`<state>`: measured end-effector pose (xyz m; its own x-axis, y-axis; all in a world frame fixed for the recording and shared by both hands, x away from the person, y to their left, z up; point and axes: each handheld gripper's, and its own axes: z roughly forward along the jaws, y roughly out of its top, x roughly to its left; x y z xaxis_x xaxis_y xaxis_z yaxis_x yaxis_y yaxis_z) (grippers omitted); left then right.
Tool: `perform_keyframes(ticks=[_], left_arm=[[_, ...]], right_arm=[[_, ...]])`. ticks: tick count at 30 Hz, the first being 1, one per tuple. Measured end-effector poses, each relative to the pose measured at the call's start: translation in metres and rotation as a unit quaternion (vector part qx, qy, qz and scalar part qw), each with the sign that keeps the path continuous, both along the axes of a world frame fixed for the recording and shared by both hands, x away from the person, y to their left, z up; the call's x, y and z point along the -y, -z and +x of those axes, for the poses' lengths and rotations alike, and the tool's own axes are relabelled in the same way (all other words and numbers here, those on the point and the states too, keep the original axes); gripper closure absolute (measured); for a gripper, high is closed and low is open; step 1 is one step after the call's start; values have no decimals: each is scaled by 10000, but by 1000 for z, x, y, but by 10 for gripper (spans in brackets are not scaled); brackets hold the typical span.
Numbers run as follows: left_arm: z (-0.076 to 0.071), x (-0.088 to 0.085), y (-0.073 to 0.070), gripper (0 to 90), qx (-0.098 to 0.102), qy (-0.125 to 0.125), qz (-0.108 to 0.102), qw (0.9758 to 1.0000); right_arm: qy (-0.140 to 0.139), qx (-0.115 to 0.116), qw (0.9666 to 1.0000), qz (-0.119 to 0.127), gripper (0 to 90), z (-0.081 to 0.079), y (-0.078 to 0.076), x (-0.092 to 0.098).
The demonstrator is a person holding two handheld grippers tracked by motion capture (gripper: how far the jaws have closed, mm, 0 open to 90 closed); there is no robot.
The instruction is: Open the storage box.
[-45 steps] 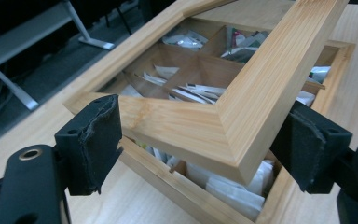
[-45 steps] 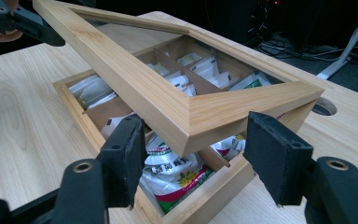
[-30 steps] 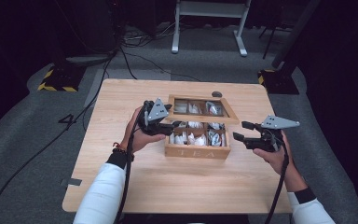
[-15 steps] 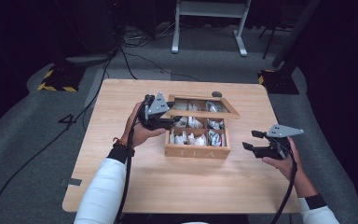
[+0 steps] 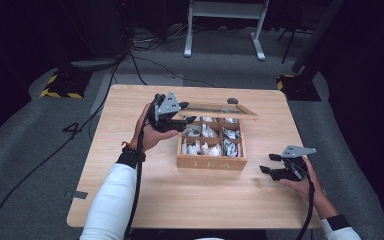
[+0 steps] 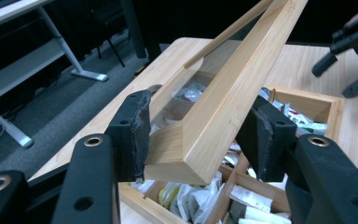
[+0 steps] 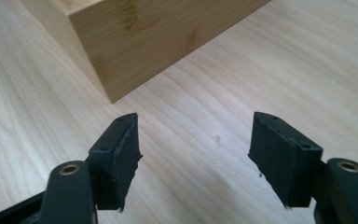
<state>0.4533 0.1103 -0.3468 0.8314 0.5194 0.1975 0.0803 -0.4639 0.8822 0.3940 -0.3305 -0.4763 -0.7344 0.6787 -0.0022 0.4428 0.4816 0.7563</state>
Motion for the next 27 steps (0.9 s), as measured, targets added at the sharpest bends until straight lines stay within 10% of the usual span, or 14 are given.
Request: perform_keyframes(ticks=[27], left_arm=[[34,-3,-23,466,-102,-47,-420,9991]], right_arm=[[-103,-129,9999,32,280,-9,26,10]])
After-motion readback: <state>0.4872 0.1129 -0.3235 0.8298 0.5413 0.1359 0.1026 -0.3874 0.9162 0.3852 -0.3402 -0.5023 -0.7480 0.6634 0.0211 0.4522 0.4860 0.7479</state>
